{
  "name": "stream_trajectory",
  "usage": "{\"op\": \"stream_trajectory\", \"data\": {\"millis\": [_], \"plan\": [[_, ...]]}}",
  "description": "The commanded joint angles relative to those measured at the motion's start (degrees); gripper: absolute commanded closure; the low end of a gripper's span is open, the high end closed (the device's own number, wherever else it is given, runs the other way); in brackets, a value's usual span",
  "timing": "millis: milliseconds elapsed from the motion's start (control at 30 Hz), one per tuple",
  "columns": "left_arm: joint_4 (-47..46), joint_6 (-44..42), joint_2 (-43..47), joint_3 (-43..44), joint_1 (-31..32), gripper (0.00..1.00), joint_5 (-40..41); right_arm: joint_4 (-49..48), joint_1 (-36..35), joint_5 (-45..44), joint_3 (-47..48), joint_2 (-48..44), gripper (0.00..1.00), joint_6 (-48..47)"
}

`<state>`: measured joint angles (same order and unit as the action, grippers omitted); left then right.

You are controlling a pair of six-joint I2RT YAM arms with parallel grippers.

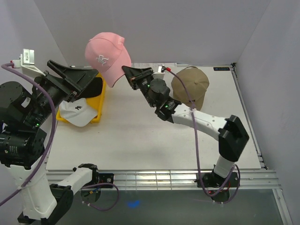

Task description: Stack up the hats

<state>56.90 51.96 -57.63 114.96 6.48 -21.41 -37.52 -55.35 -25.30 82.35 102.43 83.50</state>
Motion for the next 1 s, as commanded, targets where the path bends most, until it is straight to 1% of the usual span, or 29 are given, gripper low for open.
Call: {"op": "stream_trajectory", "data": {"millis": [0, 33, 67, 100, 133, 167, 200, 233, 267, 300, 333, 367, 400, 433, 467, 567, 667, 700, 733, 800, 867, 900, 967], "plan": [[-5.22, 3.66, -3.19, 0.35, 0.02, 0.21, -1.62, 11.21, -0.19, -12.21, -1.92, -10.92, 0.92, -1.15], [-5.40, 4.10, -3.72, 0.01, 0.02, 0.21, -1.44, 12.89, -0.11, -13.36, -2.36, -14.33, 0.92, -1.15], [-6.27, 4.63, -4.24, -0.60, 0.02, 0.21, -1.53, 14.74, 0.33, -15.11, -2.63, -15.84, 0.92, -1.06], [-7.24, 5.51, -4.25, -1.74, 0.02, 0.21, -1.79, 19.54, 0.51, -15.74, -2.11, -17.34, 0.92, -0.89], [-8.64, 5.95, -4.08, -3.32, 0.02, 0.21, -2.14, 22.02, 0.77, -16.27, -1.67, -19.79, 0.92, -0.80], [-11.96, 6.39, -3.90, -7.69, 0.02, 0.21, -3.10, 23.96, 0.95, -17.66, -1.40, -21.03, 0.92, -0.89], [-13.99, 6.83, -3.29, -10.34, 0.02, 0.21, -3.90, 26.68, 1.04, -18.11, -1.31, -22.26, 0.92, -0.97], [-16.19, 7.53, -3.11, -13.06, -0.06, 0.20, -4.86, 27.40, 1.21, -18.38, -1.66, -24.80, 0.92, -0.80], [-20.65, 8.23, -3.11, -18.83, 0.02, 0.19, -8.09, 27.67, 1.56, -18.56, -2.36, -26.04, 0.92, -0.63], [-23.83, 9.20, -3.02, -22.11, 0.02, 0.18, -10.21, 29.24, 1.65, -18.73, -3.41, -27.36, 0.92, 0.51], [-30.82, 12.17, -2.93, -25.36, 0.02, 0.17, -12.41, 30.13, 1.91, -19.26, -3.77, -29.46, 0.92, 0.95], [-34.89, 14.20, -2.93, -32.01, 0.02, 0.17, -16.00, 30.74, 2.00, -19.70, -4.03, -30.35, 0.92, 0.96], [-39.11, 16.48, -2.23, -35.29, 0.02, 0.16, -17.34, 31.27, 1.92, -20.05, -4.56, -31.23, 0.92, 0.70], [-46.63, 20.16, -2.05, -38.11, 0.02, 0.16, -18.22, 31.54, 2.00, -20.31, -5.08, -32.81, 0.92, 0.69], [-48.27, 20.89, -1.96, -39.88, 0.02, 0.15, -18.66, 31.54, 2.09, -20.49, -5.61, -33.52, 0.92, 0.96], [-50.22, 20.63, -3.10, -41.48, 1.42, 0.13, -17.44, 31.63, 2.27, -20.32, -7.90, -35.72, 0.92, 3.32], [-53.73, 21.51, -5.21, -42.71, 6.07, 0.12, -15.07, 29.80, 2.27, -19.61, -10.18, -36.95, 0.92, 5.61], [-54.52, 21.60, -5.56, -42.88, 8.87, 0.11, -14.02, 29.35, 2.27, -19.53, -10.80, -37.13, 0.92, 6.05], [-58.97, 21.95, -5.92, -44.10, 10.03, 0.11, -12.36, 28.82, 2.18, -19.18, -11.41, -37.39, 0.92, 7.27], [-61.73, 23.52, -5.92, -45.43, 12.93, 0.10, -10.68, 25.66, 2.27, -19.00, -13.61, -37.66, 0.92, 7.99], [-62.27, 23.88, -6.62, -45.79, 13.91, 0.09, -9.62, 24.95, 2.27, -19.43, -14.75, -38.01, 0.92, 8.86], [-62.09, 23.80, -6.62, -45.87, 14.35, 0.04, -9.53, 23.90, 2.27, -19.61, -15.02, -38.10, 0.92, 8.87], [-61.48, 23.71, -6.01, -47.10, 14.70, 0.04, -8.13, 22.76, 2.27, -20.05, -15.28, -38.27, 0.92, 8.96]]}}
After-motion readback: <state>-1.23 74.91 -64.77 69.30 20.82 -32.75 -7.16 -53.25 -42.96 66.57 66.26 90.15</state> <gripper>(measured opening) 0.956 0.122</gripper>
